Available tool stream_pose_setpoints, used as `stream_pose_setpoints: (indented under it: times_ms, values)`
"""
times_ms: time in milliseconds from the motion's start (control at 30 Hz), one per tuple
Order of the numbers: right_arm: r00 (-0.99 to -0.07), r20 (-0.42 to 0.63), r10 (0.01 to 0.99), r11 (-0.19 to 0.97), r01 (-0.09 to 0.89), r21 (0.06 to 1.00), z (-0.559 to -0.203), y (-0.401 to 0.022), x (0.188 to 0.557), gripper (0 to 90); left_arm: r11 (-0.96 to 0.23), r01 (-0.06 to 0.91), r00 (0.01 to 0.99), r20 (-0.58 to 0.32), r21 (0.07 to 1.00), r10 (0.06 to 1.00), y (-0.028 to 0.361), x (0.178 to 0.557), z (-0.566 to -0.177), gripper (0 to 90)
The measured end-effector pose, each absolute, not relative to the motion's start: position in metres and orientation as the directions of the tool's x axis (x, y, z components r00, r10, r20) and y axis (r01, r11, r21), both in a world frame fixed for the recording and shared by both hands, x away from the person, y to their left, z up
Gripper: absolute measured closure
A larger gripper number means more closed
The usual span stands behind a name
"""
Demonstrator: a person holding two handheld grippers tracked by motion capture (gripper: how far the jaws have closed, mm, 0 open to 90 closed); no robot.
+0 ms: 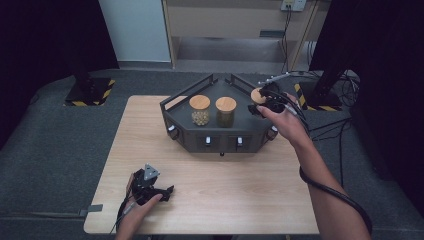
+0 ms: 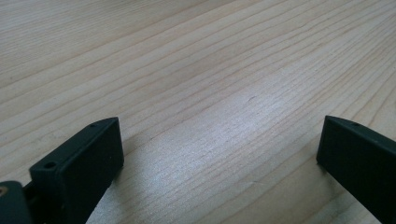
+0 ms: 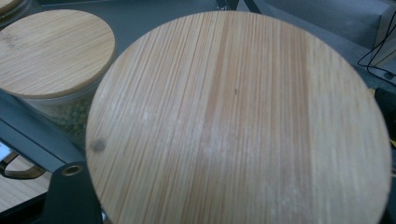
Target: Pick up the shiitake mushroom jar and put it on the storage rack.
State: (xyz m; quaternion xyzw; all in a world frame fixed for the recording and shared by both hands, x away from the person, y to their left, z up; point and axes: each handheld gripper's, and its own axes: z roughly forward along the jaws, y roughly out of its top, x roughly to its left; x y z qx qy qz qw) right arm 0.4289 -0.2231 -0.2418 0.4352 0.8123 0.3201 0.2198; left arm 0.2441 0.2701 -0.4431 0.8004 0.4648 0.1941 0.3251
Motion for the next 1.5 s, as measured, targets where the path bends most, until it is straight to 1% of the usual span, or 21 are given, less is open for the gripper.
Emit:
stream_pose_setpoints:
  times_ms: [633, 1500]
  values:
    - [-0.529, -0.032, 0.848, 0.390, 0.582, 0.714, -0.265, -0.220, 0.440, 25.9, -0.357, 0.618, 0.494, 0.008, 0.701, 0.869, 0.270, 0.244, -0.443, 0.0]
    - [-0.529, 0.000, 0.849, 0.379, 0.608, 0.698, -0.283, -0.221, 0.447, 25.8, -0.357, 0.618, 0.494, 0.008, 0.701, 0.870, 0.270, 0.244, -0.443, 0.0]
